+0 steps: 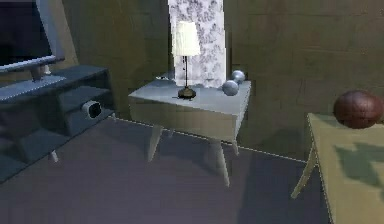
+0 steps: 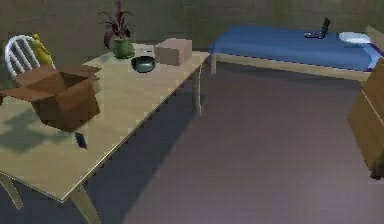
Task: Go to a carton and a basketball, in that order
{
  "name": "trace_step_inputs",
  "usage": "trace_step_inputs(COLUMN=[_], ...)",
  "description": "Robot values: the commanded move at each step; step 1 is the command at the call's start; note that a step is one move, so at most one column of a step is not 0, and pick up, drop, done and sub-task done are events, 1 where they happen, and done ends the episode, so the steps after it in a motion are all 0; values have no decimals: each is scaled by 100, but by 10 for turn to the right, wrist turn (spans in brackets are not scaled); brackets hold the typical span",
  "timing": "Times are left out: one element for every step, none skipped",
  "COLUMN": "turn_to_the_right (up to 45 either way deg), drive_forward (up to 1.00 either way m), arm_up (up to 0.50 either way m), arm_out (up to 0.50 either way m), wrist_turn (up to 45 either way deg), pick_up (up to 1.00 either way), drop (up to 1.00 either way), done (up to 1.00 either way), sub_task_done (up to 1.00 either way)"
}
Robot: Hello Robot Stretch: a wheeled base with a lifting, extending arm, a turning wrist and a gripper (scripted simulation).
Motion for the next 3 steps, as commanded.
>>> trace_step_inputs(turn_to_the_right=[0,450,120], drive_forward=[50,0,0], arm_up=[0,0,0], arm_out=[0,0,0], wrist_turn=[0,0,0], pick_up=[0,0,0], drop=[0,0,0], done=[0,0,0], sub_task_done=[0,0,0])
